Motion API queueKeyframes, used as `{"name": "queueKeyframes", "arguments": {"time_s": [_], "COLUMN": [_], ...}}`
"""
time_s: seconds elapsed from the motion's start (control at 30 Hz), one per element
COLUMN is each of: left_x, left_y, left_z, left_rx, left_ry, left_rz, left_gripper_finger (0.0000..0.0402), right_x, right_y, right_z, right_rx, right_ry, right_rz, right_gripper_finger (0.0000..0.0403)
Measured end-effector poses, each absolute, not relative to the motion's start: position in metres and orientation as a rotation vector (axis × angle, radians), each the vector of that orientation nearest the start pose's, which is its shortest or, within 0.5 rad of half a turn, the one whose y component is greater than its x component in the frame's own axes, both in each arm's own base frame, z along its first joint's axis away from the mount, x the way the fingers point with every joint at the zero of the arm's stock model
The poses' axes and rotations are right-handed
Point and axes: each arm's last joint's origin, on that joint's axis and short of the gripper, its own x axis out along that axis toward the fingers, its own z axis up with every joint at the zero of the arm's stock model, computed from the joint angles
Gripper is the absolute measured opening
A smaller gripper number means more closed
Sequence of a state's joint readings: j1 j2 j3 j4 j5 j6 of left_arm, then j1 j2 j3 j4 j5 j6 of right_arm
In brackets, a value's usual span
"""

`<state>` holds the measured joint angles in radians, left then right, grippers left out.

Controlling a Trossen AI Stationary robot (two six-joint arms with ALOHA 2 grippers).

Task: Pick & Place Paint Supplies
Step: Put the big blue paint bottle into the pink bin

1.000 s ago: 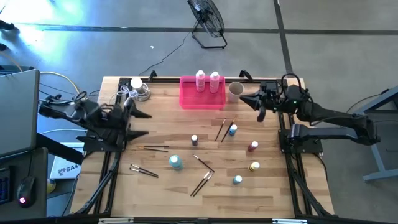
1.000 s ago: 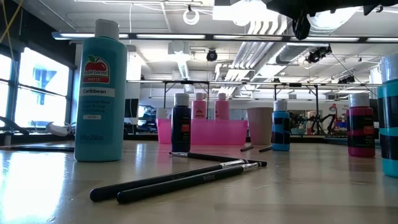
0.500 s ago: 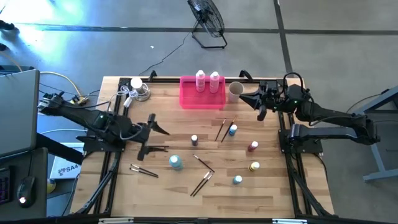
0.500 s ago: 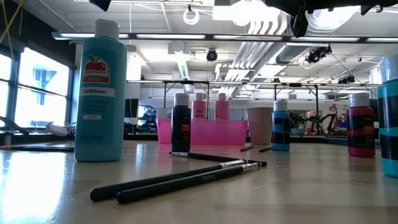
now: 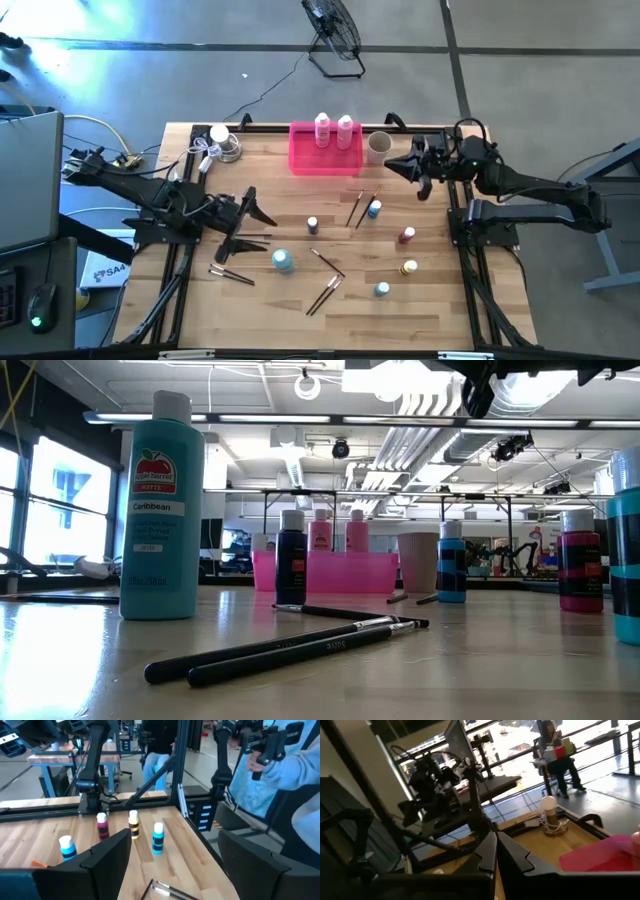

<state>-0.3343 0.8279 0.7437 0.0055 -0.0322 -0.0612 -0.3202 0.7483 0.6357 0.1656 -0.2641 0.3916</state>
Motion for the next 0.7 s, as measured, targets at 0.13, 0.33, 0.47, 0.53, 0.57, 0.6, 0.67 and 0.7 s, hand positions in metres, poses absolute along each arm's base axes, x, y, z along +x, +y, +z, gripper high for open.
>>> {"name": "queueKeyframes", "arguments": {"time_s": [0.13,0.33,0.47,0.53,0.57,0.6,0.67,0.7], "left_x": [0.177,0.177,0.177,0.177,0.177,0.177,0.177,0.177], "left_y": [-0.0605,-0.0605,-0.0604,-0.0604,-0.0604,-0.0604,-0.0604,-0.0604], "left_z": [0.3295,0.3296,0.3296,0.3295,0.3295,0.3295,0.3295,0.3295], "left_rx": [-0.046,-0.043,-0.044,-0.053,-0.071,-0.099,-0.153,-0.176], "left_ry": [0.087,0.086,0.086,0.088,0.091,0.094,0.103,0.106], "left_rz": [-0.299,-0.299,-0.298,-0.296,-0.295,-0.294,-0.291,-0.29], "left_gripper_finger": [0.0294,0.0294,0.0294,0.0294,0.0294,0.0294,0.0294,0.0294], "right_x": [0.166,0.166,0.166,0.166,0.1658,0.1658,0.1658,0.1657], "right_y": [-0.0463,-0.0464,-0.0472,-0.0481,-0.0486,-0.0489,-0.0497,-0.0502], "right_z": [0.3188,0.3184,0.3184,0.3184,0.3184,0.3185,0.3185,0.3186], "right_rx": [0.378,0.379,0.385,0.388,0.387,0.387,0.397,0.409], "right_ry": [-0.041,-0.037,-0.044,-0.049,-0.053,-0.056,-0.062,-0.066], "right_rz": [-0.021,-0.025,-0.054,-0.083,-0.098,-0.111,-0.138,-0.151], "right_gripper_finger": [0.0004,0.0004,0.0004,0.0004,0.0004,0.0004,0.0004,0.0004]}}
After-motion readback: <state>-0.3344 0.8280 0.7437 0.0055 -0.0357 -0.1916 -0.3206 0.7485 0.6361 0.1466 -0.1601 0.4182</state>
